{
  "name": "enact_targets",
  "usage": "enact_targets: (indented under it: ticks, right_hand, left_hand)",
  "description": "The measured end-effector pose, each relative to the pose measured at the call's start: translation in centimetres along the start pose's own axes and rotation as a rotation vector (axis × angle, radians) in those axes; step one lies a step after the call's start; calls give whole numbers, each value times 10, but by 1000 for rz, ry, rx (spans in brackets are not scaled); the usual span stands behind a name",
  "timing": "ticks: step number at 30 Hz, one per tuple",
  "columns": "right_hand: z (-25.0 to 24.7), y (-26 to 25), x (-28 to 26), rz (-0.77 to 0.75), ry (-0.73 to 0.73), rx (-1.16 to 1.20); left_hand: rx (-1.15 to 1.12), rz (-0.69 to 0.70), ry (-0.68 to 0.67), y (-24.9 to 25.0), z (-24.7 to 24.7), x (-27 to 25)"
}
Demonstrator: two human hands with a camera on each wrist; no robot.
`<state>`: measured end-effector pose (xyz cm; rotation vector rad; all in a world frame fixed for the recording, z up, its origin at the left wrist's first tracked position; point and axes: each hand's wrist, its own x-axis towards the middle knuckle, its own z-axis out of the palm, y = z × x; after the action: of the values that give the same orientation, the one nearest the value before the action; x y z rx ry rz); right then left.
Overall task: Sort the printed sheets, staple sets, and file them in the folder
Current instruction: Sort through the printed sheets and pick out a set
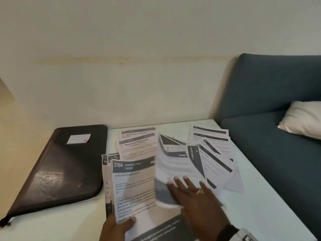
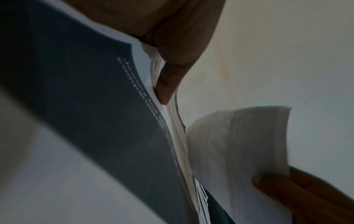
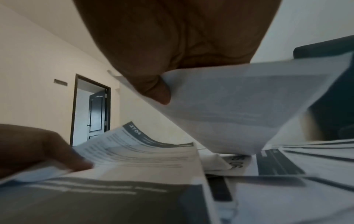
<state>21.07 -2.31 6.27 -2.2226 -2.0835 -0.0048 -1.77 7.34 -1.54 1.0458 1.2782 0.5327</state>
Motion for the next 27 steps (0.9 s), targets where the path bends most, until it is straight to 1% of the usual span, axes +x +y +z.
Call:
enact_targets:
  ticks: [1, 2, 3, 4, 5, 6, 7, 8, 9, 10, 11, 12, 14, 15, 16, 19, 20, 22, 23, 25, 27]
  right_hand:
    - [7, -7, -3, -10, 61, 17]
    - [11, -21, -14, 28, -32, 85]
    - [24, -31, -23, 1, -6, 126]
    - [27, -40, -31, -14, -33, 161]
    - [36, -46, -35, -35, -25, 186]
    - [35, -51, -40, 2, -92, 190]
    - [43, -52, -44, 10, -61, 195]
    - [45, -54, -48, 13, -95, 193]
    - [52, -54, -52, -11, -110, 192]
    - [53, -54, -56, -9, -162, 183]
    - [61, -55, -59, -24, -174, 185]
    - [63, -52, -60, -7, -232, 183]
    - [70, -48, -56, 8, -267, 178]
    - [76, -47, -55, 3, -250, 192]
    - [75, -48, -53, 4, -281, 203]
    - [78, -47, -47, -55, -282, 225]
    - [76, -46, -45, -69, -313, 229]
    - [76, -45, -45, -85, -297, 225]
    - [80, -46, -43, -106, -242, 216]
    - [87, -44, -45, -108, -187, 171]
    - [93, -41, -46, -113, -162, 166]
  left_hand:
    - [28, 32, 28, 0, 2, -2]
    - [11, 33, 9, -1, 3, -5]
    - [12, 18, 43, 1, 4, -9]
    - [7, 37, 86, 1, 4, -12]
    - [18, 44, 93, 2, 4, -13]
    - [26, 43, 66, -5, 0, -10]
    - [0, 17, 70, -5, 0, -13]
    - [-47, -4, 76, -3, 0, -16]
    - [-68, -26, 104, -1, 0, -16]
    - [-76, -19, 127, -3, 0, -13]
    - [-66, -13, 153, -3, 2, -12]
    - [-47, -5, 149, -2, 4, -12]
    - [-38, -11, 120, -3, 6, -13]
    - [-63, -10, 95, -2, 7, -12]
    - [-83, -5, 65, -3, 7, -11]
    - [-98, 4, -22, -4, 10, -13]
    - [-101, -2, -30, -4, 10, -14]
    - [-108, -12, -27, -7, 9, -13]
    - [-94, -7, -20, -9, 9, -12]
    - [-24, -6, 3, -11, 7, -12]
    - [8, 12, 20, -12, 3, -12]
